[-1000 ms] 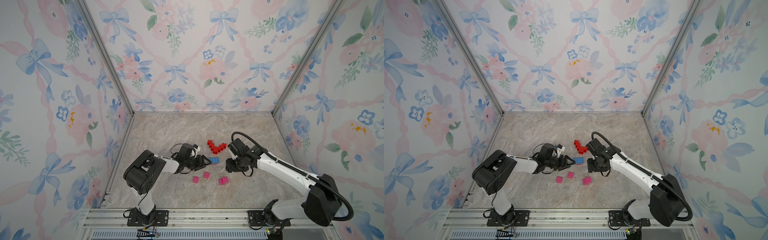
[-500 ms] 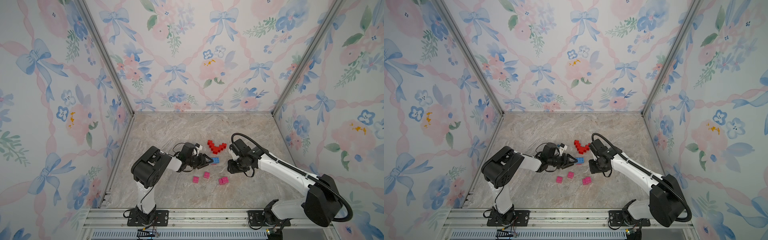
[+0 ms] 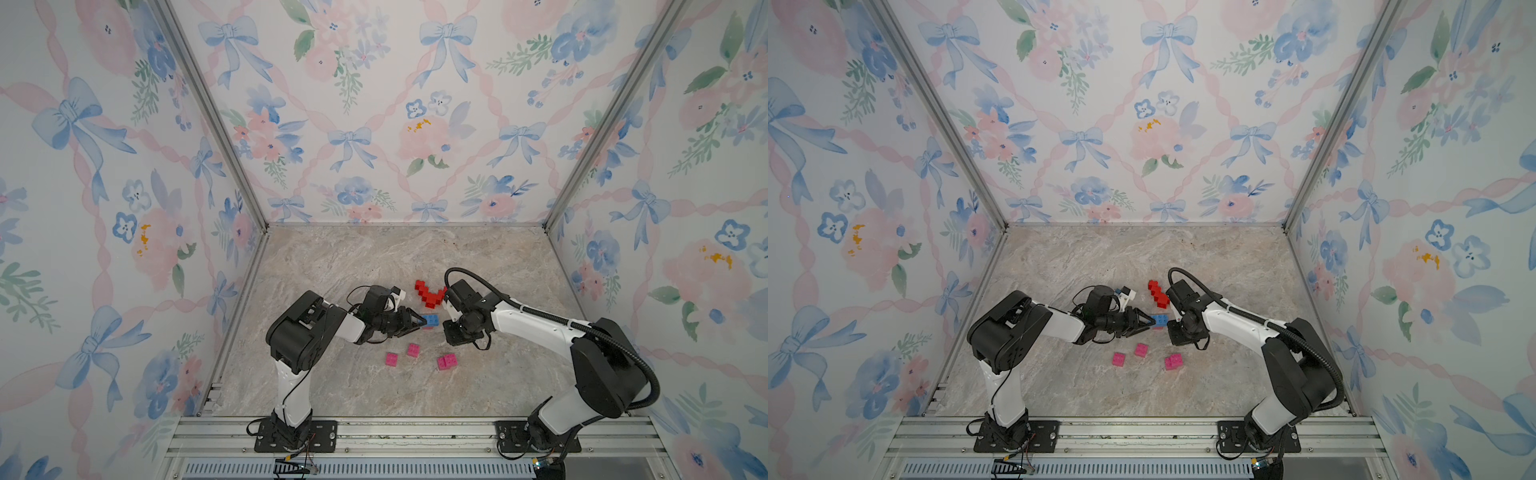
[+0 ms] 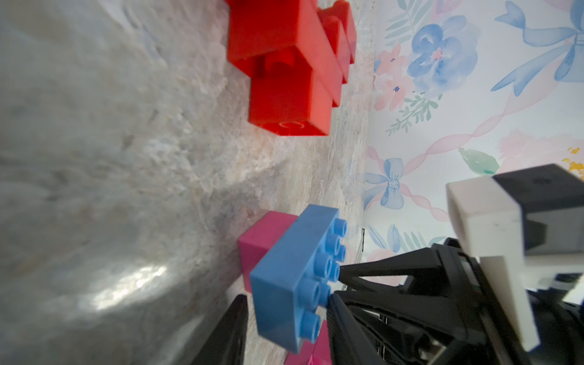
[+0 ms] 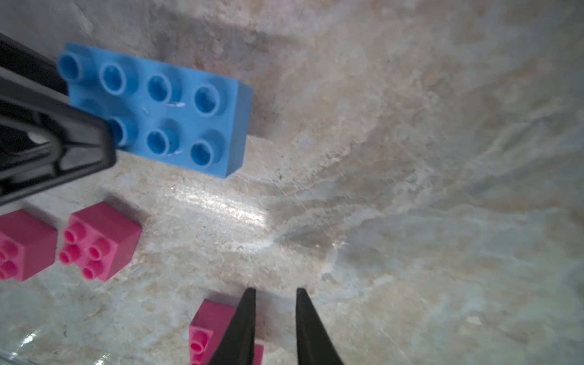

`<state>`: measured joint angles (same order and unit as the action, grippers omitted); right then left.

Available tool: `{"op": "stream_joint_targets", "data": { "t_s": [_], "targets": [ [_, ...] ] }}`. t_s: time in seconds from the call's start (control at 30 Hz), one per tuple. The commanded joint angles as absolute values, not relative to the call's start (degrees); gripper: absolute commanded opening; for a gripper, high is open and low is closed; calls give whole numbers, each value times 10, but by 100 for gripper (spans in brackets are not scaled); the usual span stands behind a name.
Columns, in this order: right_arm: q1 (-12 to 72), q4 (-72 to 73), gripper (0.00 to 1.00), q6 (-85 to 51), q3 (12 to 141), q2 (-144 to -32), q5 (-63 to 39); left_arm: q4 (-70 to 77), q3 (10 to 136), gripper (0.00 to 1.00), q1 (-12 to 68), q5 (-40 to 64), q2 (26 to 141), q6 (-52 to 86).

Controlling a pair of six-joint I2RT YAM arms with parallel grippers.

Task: Assemble the letter v with lego
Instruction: Adjust the lego brick at the center of the board, then pick up the lego brick from the center of the board.

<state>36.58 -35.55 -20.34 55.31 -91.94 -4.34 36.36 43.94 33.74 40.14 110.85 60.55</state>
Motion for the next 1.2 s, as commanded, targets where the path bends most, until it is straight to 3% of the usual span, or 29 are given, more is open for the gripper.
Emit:
{"op": "stream_joint_targets", "data": {
  "t_s": [0.0,0.6,0.8,0.97,1.03,1.17],
  "targets": [
    [372,-338,23,-195,554,-937,-47,357,446,42,333,398,1127,605],
    [402,-402,24,-262,471,-839,-70,357,432,42,329,397,1122,598],
    [394,-478,49,-202,491,-757,-15,357,430,41,329,398,1121,595],
    [430,-454,71,-134,494,-730,-51,357,429,41,329,399,1119,595],
    [442,-452,77,-123,502,-745,-46,357,427,40,329,399,1119,595],
    [473,-457,78,-114,524,-801,-42,357,427,40,328,401,1117,594]
  ]
}}
